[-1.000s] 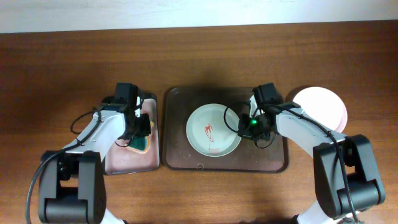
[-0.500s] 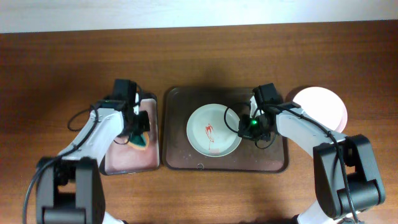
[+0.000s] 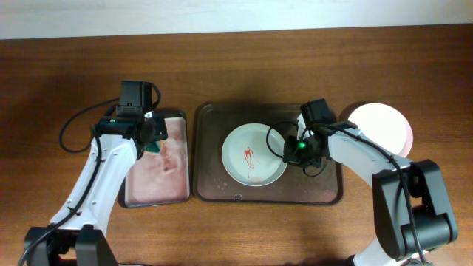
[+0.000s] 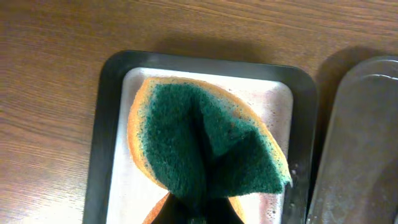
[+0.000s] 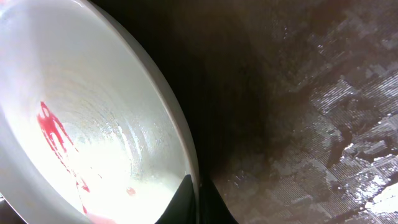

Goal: Clean dirty plates on tray and stack at the side

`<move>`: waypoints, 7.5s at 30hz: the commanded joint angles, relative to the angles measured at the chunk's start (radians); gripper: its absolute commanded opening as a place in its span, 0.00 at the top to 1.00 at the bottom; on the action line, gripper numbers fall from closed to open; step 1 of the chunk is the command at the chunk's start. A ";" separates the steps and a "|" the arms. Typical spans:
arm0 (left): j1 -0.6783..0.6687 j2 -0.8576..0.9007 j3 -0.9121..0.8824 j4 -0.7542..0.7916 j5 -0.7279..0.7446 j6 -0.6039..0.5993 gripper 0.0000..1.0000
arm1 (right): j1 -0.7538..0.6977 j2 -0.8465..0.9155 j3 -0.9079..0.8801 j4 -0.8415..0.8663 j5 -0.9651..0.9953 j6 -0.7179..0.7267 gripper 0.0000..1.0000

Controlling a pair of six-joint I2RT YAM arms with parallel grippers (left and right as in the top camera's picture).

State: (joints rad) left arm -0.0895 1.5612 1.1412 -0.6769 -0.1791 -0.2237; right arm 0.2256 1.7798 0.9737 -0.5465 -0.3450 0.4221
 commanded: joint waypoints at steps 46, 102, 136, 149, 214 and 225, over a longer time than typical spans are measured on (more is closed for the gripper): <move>-0.094 -0.024 -0.002 -0.042 -0.251 -0.183 1.00 | 0.003 0.006 -0.009 -0.011 0.028 0.002 0.96; -0.524 0.370 0.048 0.268 0.337 -0.321 1.00 | 0.004 0.006 -0.010 -0.040 -0.040 0.002 0.96; -0.451 0.404 0.162 0.060 0.077 -0.240 1.00 | 0.004 0.006 -0.009 -0.045 -0.040 0.002 0.96; -0.333 0.122 0.277 -0.184 0.200 -0.190 1.00 | 0.003 0.006 -0.009 -0.039 -0.036 0.002 0.88; 0.034 0.217 0.086 -0.163 0.314 0.053 1.00 | 0.173 -0.217 0.335 -0.471 0.555 0.169 0.96; 0.034 0.217 0.086 -0.163 0.315 0.053 1.00 | 0.167 -0.162 -0.031 -0.190 0.236 0.585 0.96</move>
State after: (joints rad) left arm -0.0593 1.7767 1.2293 -0.8421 0.1211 -0.1791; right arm 0.3962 1.6176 1.0039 -0.8059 -0.0223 0.8856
